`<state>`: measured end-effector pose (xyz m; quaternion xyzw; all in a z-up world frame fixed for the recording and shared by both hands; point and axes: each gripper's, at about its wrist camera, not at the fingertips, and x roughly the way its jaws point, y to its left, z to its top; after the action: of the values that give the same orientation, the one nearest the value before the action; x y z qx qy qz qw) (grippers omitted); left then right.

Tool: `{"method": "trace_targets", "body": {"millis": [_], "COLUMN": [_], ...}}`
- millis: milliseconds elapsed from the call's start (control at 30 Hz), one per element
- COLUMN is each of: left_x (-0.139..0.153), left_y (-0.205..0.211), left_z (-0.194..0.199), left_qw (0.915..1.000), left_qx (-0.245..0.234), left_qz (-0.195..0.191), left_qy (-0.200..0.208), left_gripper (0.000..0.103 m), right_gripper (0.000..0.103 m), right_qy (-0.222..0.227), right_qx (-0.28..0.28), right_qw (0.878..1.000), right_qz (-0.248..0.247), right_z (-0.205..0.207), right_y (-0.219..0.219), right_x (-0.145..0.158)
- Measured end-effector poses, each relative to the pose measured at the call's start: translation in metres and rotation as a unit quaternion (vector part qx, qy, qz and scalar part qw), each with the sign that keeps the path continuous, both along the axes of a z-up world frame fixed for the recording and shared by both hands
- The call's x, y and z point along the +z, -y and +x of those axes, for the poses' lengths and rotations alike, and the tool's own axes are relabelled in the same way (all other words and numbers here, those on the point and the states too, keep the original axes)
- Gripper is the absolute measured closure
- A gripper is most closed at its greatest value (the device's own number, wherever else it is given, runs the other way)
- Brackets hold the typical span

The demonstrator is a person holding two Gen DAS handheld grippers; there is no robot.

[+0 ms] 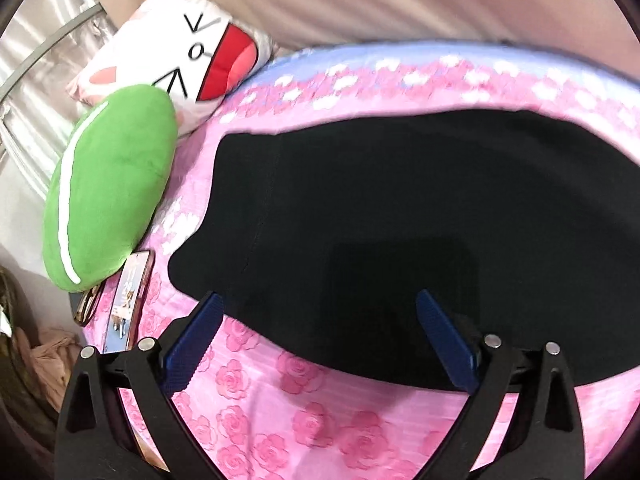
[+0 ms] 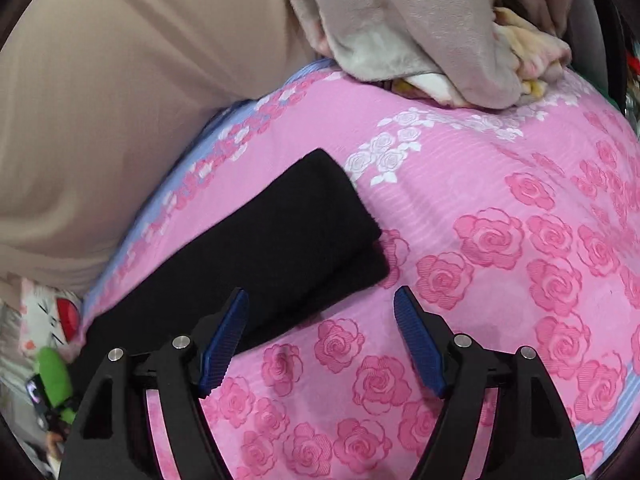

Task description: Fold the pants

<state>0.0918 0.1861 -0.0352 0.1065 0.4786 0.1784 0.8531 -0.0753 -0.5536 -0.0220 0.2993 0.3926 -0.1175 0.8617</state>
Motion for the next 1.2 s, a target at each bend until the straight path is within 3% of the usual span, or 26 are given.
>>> {"method": "trace_targets", "body": {"millis": [33,100,167,200,267,400,500,533,567,667,700,800,833,867,900,933,1000,1100,1200], "left_x": [-0.004,-0.013,-0.012,-0.011,-0.013,-0.012,-0.012,-0.012,-0.011,-0.003,0.001,0.010,0.012,0.013,0.014,0.016,0.018,0.023,0.027], "left_y": [-0.005,-0.021,-0.033,-0.036,-0.037,-0.029,-0.022,-0.021,-0.020,-0.020,-0.019,-0.012,-0.009,-0.006,-0.004,-0.002,0.000,0.000,-0.003], "left_z": [0.001,0.000,-0.003,-0.003,-0.001,0.002,0.002,0.002,0.001,-0.001,-0.001,-0.003,-0.003,-0.003,-0.003,-0.004,-0.005,-0.007,-0.007], "left_qw": [1.0000,0.9998,0.9995,0.9995,0.9994,0.9991,0.9984,0.9983,0.9982,0.9994,0.9996,0.9995,0.9995,0.9994,0.9993,0.9991,0.9982,0.9963,0.9933], "left_qx": [0.006,0.016,0.022,0.028,0.031,0.032,0.031,0.032,0.033,0.030,0.028,0.020,0.015,0.011,0.006,0.003,-0.009,-0.021,-0.031], "left_qz": [0.004,0.000,-0.022,-0.014,-0.005,0.023,0.045,0.048,0.048,0.018,0.002,-0.017,-0.019,-0.021,-0.026,-0.032,-0.048,-0.070,-0.095], "left_qy": [-0.007,-0.013,-0.011,-0.010,-0.012,-0.014,-0.014,-0.014,-0.013,-0.002,0.004,0.017,0.022,0.024,0.026,0.028,0.033,0.046,0.057], "left_gripper": [0.008,0.006,0.006,0.006,0.006,0.006,0.006,0.006,0.007,0.007,0.007,0.007,0.007,0.007,0.007,0.007,0.007,0.007,0.007], "right_gripper": [0.030,0.034,0.063,0.088,0.089,0.089,0.084,0.079,0.075,0.041,0.035,0.034,0.034,0.043,0.070,0.083,0.084,0.084,0.084], "right_qy": [-0.026,-0.035,-0.037,-0.040,-0.028,-0.015,-0.061,-0.078,-0.064,-0.036,-0.023,0.014,0.024,0.025,0.024,0.022,0.035,0.075,0.107], "right_qx": [0.000,0.013,0.033,0.041,0.069,0.083,0.078,0.079,0.077,0.060,0.058,0.034,0.025,0.022,0.020,0.015,0.021,0.077,0.185], "right_qw": [0.999,0.997,0.997,0.996,0.997,0.992,0.987,0.987,0.990,0.996,0.998,0.996,0.996,0.996,0.996,0.995,0.994,0.992,0.977], "right_qz": [-0.047,-0.071,-0.066,-0.066,-0.023,-0.090,-0.127,-0.116,-0.103,-0.050,-0.029,0.077,0.086,0.087,0.087,0.097,0.101,0.060,0.014], "right_z": [0.009,0.018,0.024,0.028,0.034,0.033,0.037,0.039,0.036,0.026,0.024,0.027,0.029,0.034,0.039,0.046,0.054,0.074,0.107], "right_y": [-0.005,-0.010,-0.011,-0.011,-0.010,-0.016,-0.004,-0.001,0.000,0.004,0.006,0.019,0.021,0.022,0.021,0.020,0.011,-0.041,-0.136], "right_x": [-0.003,-0.002,-0.002,-0.001,-0.001,0.029,0.013,0.000,0.002,0.007,0.007,-0.005,-0.005,-0.005,-0.005,-0.006,0.007,0.058,0.114]}}
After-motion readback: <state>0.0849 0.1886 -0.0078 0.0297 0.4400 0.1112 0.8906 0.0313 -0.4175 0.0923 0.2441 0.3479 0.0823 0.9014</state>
